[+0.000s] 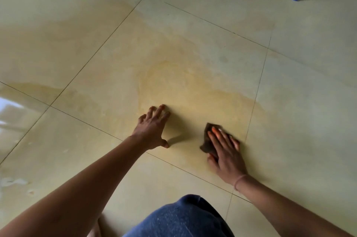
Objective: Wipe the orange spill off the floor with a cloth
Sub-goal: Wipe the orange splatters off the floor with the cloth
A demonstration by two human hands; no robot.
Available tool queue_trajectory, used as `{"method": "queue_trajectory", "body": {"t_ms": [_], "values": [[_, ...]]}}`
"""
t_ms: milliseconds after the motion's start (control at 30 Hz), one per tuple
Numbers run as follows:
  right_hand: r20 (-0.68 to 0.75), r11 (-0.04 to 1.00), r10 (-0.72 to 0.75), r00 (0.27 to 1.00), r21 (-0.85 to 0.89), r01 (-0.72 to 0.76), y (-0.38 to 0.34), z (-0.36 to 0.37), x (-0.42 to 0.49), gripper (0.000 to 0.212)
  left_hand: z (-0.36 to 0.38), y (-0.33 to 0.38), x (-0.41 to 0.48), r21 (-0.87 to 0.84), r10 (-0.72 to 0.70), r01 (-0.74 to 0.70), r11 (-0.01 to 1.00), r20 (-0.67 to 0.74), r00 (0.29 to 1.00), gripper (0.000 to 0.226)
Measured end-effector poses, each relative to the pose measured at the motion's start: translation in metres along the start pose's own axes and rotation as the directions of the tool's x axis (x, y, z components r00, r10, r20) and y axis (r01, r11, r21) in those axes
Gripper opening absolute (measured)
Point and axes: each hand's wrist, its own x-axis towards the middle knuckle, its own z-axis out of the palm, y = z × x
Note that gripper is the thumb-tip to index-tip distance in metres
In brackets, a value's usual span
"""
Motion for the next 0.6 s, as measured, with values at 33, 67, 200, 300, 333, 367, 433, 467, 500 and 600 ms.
{"method": "queue_trajectory", "body": {"t_ms": [33,67,200,300,333,367,433,467,500,600], "values": [[-0.016,0.999,0.039,0.999,-0.006,-0.039,0.011,0.000,0.000,0.070,0.001,-0.001,-0.001,-0.002,0.001,-0.001,1.000,-0.002,1.000,0.116],[-0.036,0.989,0.146,0.989,0.004,-0.146,0.017,0.000,0.010,0.069,0.001,-0.001,-0.001,-0.005,0.003,-0.003,1.000,-0.006,1.000,0.116],[-0.107,0.922,0.364,0.925,0.183,-0.342,-0.038,0.006,0.071,0.066,0.000,-0.005,-0.007,-0.046,-0.007,0.006,0.999,-0.041,0.999,0.115],[-0.052,0.977,-0.040,0.998,0.206,0.050,-0.102,0.014,0.071,0.063,-0.002,-0.024,-0.030,-0.103,-0.070,0.062,0.993,-0.074,0.995,0.105],[-0.022,0.958,-0.131,0.991,0.255,0.132,-0.115,0.012,0.067,0.061,-0.002,-0.034,-0.041,-0.122,-0.102,0.090,0.988,-0.096,0.990,0.101],[0.001,0.926,-0.154,0.988,0.349,0.144,-0.124,0.008,0.065,0.059,-0.002,-0.047,-0.053,-0.136,-0.140,0.123,0.983,-0.122,0.983,0.095],[0.102,0.763,-0.042,0.994,0.645,-0.034,-0.145,0.000,0.075,0.052,-0.004,-0.079,-0.085,-0.152,-0.234,0.209,0.966,-0.171,0.957,0.082],[0.216,0.559,0.027,0.976,0.806,-0.194,-0.158,-0.008,0.083,0.049,-0.005,-0.093,-0.099,-0.168,-0.279,0.249,0.954,-0.184,0.942,0.076],[0.330,0.311,0.042,0.943,0.893,-0.326,-0.174,-0.016,0.092,0.047,-0.006,-0.106,-0.115,-0.195,-0.330,0.294,0.936,-0.189,0.925,0.071],[0.592,-0.080,-0.095,0.800,0.797,-0.599,-0.228,-0.038,0.112,0.033,-0.015,-0.130,-0.156,-0.335,-0.441,0.364,0.869,-0.189,0.878,0.051]]}}
